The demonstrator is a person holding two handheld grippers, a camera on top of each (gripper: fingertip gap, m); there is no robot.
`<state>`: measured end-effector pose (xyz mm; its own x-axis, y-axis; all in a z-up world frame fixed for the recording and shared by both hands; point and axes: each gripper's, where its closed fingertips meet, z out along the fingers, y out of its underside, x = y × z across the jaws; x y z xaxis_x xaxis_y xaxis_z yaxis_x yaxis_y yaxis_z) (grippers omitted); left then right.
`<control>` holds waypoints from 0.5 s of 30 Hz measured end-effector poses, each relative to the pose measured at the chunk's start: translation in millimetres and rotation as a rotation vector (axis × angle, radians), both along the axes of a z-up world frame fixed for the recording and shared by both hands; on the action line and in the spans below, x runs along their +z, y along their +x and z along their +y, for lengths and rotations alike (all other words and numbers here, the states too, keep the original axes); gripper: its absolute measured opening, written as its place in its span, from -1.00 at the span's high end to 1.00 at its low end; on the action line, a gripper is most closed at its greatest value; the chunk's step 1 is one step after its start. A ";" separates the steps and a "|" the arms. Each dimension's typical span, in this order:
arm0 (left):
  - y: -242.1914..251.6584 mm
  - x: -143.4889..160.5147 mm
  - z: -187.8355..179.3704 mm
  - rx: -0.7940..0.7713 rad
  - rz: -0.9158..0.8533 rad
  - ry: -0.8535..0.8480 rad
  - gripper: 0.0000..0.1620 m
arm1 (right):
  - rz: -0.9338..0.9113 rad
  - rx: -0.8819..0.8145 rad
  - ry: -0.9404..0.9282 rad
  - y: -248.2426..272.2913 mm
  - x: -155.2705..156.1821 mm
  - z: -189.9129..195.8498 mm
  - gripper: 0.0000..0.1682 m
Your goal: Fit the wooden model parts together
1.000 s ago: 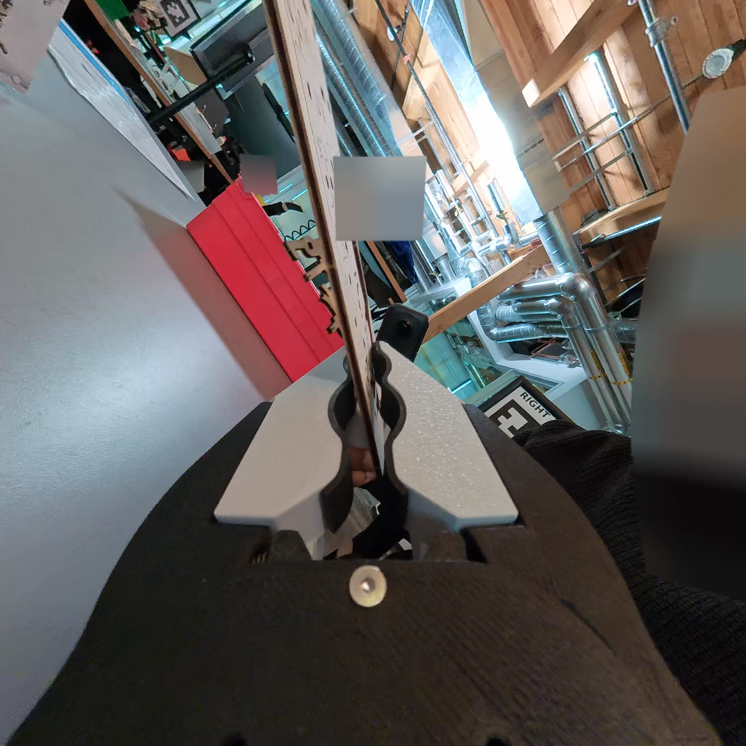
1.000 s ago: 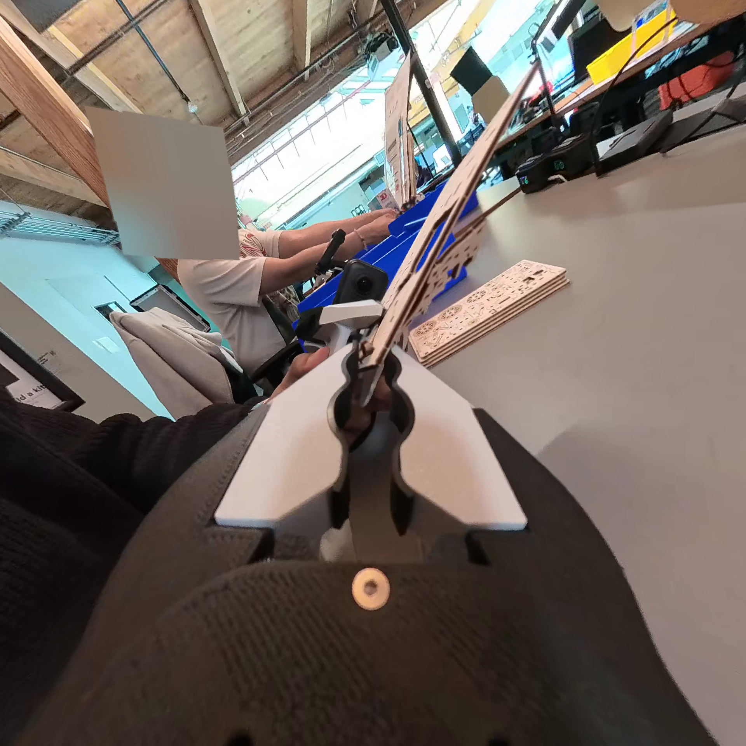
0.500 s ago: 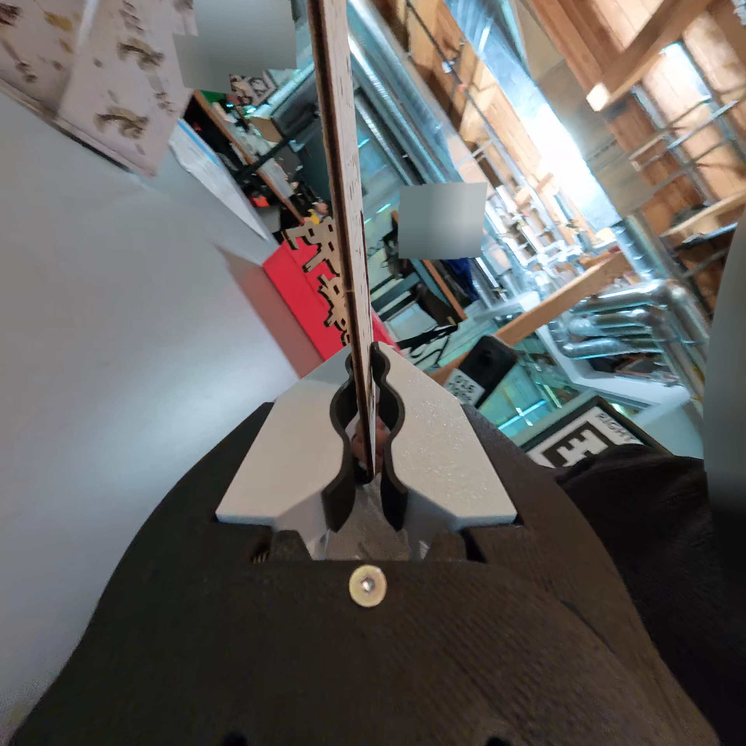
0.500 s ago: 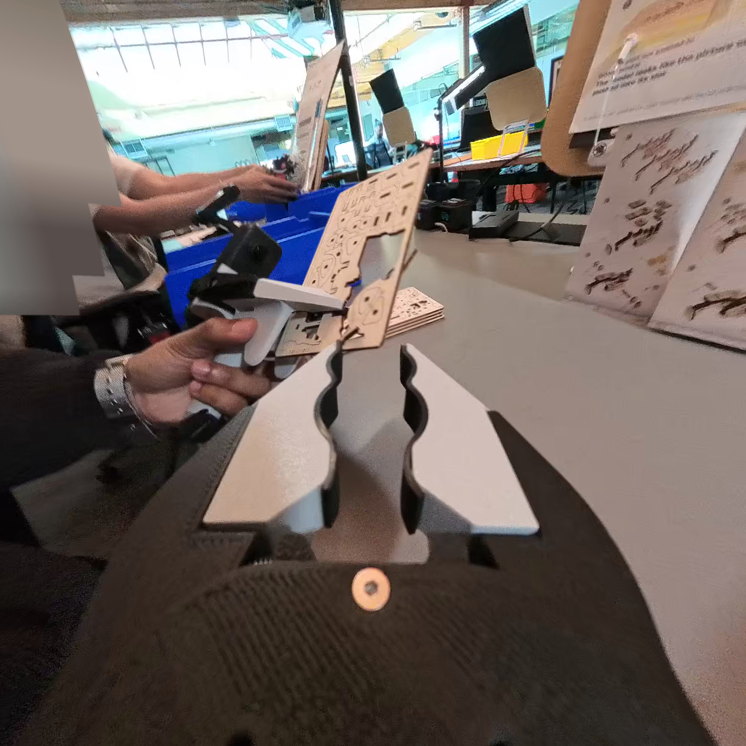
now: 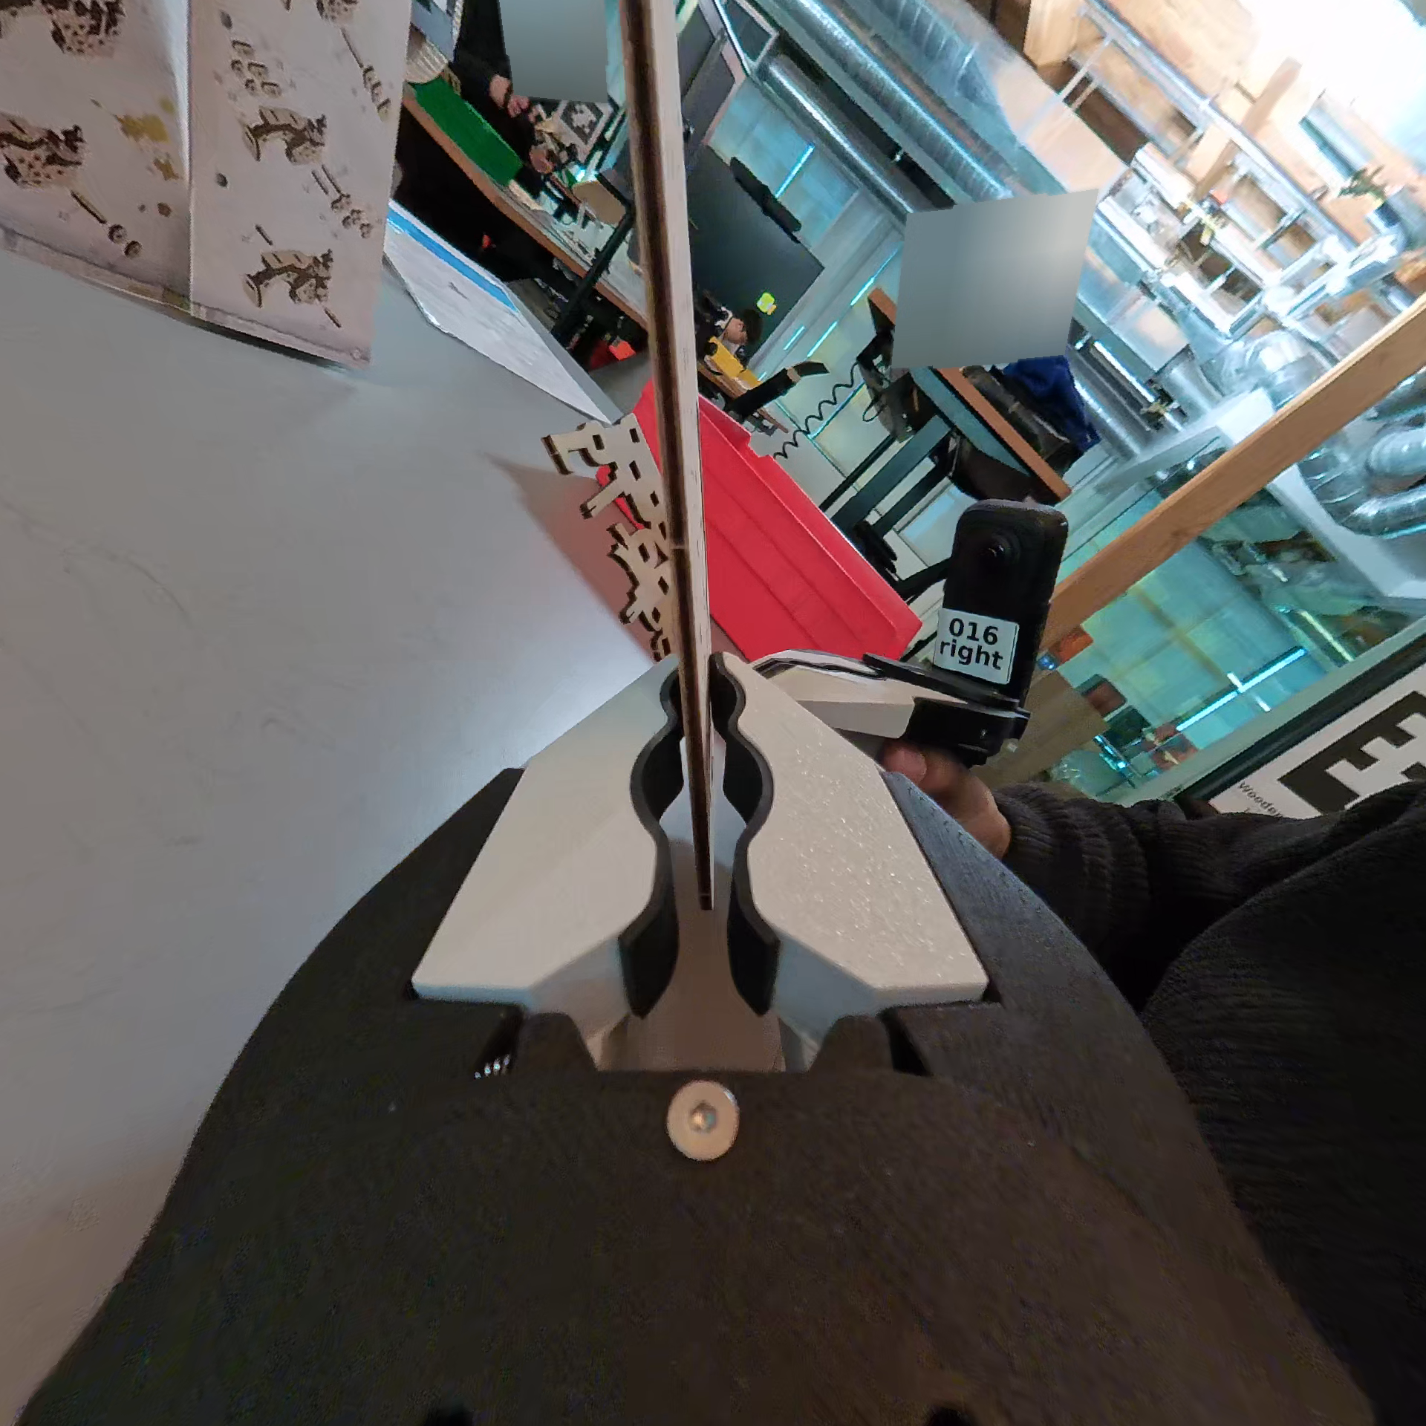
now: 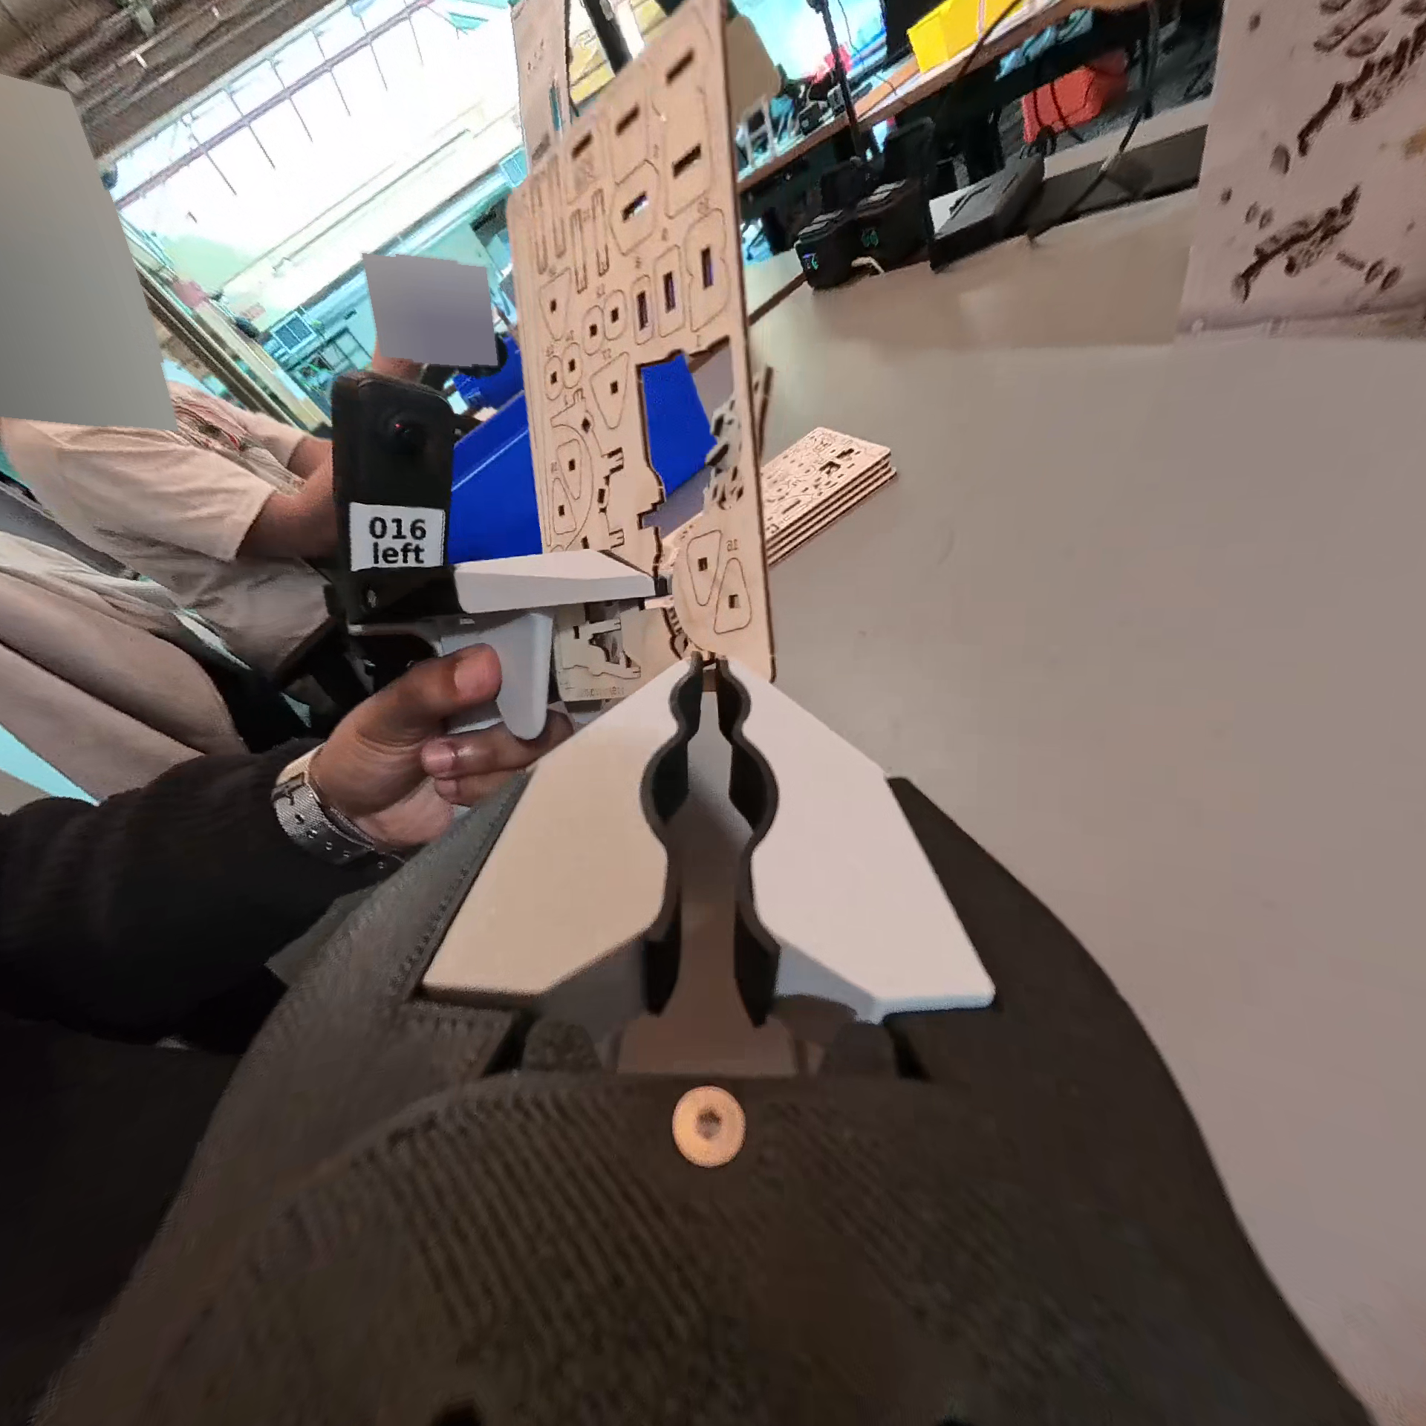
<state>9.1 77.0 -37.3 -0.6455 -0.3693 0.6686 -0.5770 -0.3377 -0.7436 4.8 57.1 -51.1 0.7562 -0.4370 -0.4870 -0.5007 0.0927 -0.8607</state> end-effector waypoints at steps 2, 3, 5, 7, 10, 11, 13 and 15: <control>0.3 -0.7 -0.2 0.006 -0.008 0.015 1.00 | 0.016 0.009 0.007 -0.1 -0.9 0.2 0.98; 0.7 -1.4 -0.1 0.009 -0.008 0.022 1.00 | 0.014 0.012 0.009 -0.5 -0.4 0.4 0.99; 1.2 -3.3 -0.2 0.013 -0.002 0.032 1.00 | -0.001 0.023 0.009 -2.4 1.5 1.7 1.00; 1.0 -6.7 -2.3 0.009 0.004 0.050 1.00 | -0.018 0.034 -0.004 -4.7 2.1 3.6 1.00; 0.1 -8.0 -5.1 0.010 -0.005 0.068 1.00 | -0.034 0.036 -0.019 -5.5 1.3 4.4 1.00; -0.3 -8.8 -5.8 0.007 -0.005 0.074 1.00 | -0.039 0.037 -0.025 -5.5 0.9 4.5 1.00; -0.4 -10.0 -5.9 0.006 -0.004 0.084 1.00 | -0.062 0.036 -0.047 -5.7 0.2 4.6 1.00; -1.1 -11.2 -6.5 -0.003 0.001 0.089 1.00 | -0.108 0.035 -0.093 -6.2 -1.2 5.2 1.00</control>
<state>8.0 70.6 -48.6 -0.6461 -0.4250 0.6340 -0.5787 -0.2687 -0.7700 -1.4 62.3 -52.3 0.8176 -0.4487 -0.3609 -0.4066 -0.0060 -0.9136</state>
